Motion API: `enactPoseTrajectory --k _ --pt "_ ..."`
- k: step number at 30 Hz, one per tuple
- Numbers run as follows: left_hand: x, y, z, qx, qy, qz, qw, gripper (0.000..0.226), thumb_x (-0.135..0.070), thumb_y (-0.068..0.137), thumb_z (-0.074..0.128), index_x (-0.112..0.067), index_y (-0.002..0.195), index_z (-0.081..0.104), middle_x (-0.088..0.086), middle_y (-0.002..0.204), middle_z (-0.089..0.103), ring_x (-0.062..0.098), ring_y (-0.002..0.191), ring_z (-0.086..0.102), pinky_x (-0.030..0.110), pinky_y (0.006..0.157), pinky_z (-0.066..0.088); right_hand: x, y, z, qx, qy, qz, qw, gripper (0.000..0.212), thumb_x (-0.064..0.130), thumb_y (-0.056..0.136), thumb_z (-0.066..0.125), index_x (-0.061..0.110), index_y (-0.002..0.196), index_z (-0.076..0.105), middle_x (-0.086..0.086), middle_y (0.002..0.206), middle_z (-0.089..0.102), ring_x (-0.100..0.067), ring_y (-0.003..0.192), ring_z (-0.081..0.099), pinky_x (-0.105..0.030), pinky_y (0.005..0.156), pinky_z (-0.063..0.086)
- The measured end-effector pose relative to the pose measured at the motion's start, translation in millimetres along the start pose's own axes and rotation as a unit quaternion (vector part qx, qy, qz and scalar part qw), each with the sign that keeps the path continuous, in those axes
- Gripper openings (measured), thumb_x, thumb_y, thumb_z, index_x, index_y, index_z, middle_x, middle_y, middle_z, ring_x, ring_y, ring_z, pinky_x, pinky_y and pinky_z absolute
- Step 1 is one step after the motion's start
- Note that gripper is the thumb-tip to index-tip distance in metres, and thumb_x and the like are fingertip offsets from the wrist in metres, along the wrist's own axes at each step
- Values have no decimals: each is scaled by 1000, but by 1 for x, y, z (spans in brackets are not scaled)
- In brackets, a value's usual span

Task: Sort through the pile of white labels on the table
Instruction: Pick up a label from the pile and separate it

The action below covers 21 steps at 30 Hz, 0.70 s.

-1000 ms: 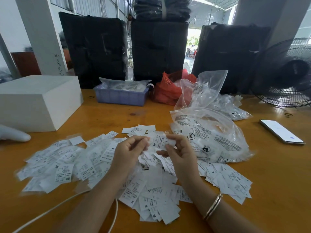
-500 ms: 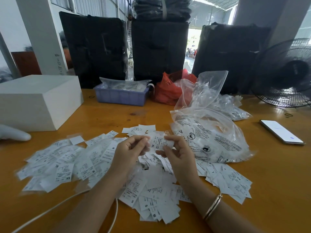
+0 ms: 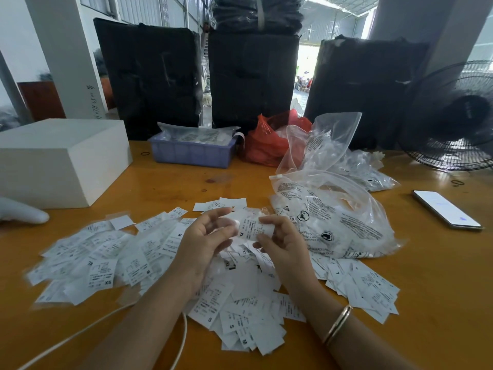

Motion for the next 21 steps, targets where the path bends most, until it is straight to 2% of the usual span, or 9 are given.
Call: enactPoseTrajectory --k 4,10,13,15,18,21 --pt "1 1 1 15 3 -5 1000 29 -7 80 70 -28 101 69 -6 82 71 10 77 69 19 66 53 3 0 1 24 27 10 999 26 -3 88 59 19 101 59 12 74 69 -9 71 69 -16 64 52" --pt "3 1 1 3 50 11 999 27 -13 79 72 -28 102 68 -4 80 72 12 75 70 18 66 54 2 -1 0 19 14 19 1000 28 -3 89 58 23 99 61 10 73 68 -10 72 69 -17 66 52" --pt "2 0 2 5 65 14 998 23 -19 80 72 -31 99 69 -4 83 73 11 77 70 17 65 53 1 -1 1 31 -21 7 999 31 -1 89 59 30 96 62 -2 69 62 -15 71 69 -22 66 54" --pt "1 0 1 7 68 15 998 16 -21 81 71 -32 93 71 -4 83 73 9 75 69 16 64 52 1 -1 2 29 -33 1 999 32 0 90 59 32 95 62 -2 71 63 -12 70 68 -23 65 54" --pt "1 1 0 2 60 13 998 13 -16 83 69 -26 91 72 -3 86 74 10 80 71 18 66 53 1 0 -1 -1 11 11 1000 26 1 90 58 26 97 62 5 78 68 -7 69 67 -19 63 52" --pt "0 1 0 -2 61 21 998 20 -10 83 69 -24 97 69 -4 88 75 11 81 71 16 64 53 1 3 -6 -46 101 44 993 22 2 89 60 21 99 63 5 82 70 -13 71 68 -18 64 52"
Point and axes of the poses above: each hand's wrist, its own y-axis towards the middle knuckle, its own z-axis out of the palm, x = y × z, the point moved 1 cm from there along y, towards the middle knuckle
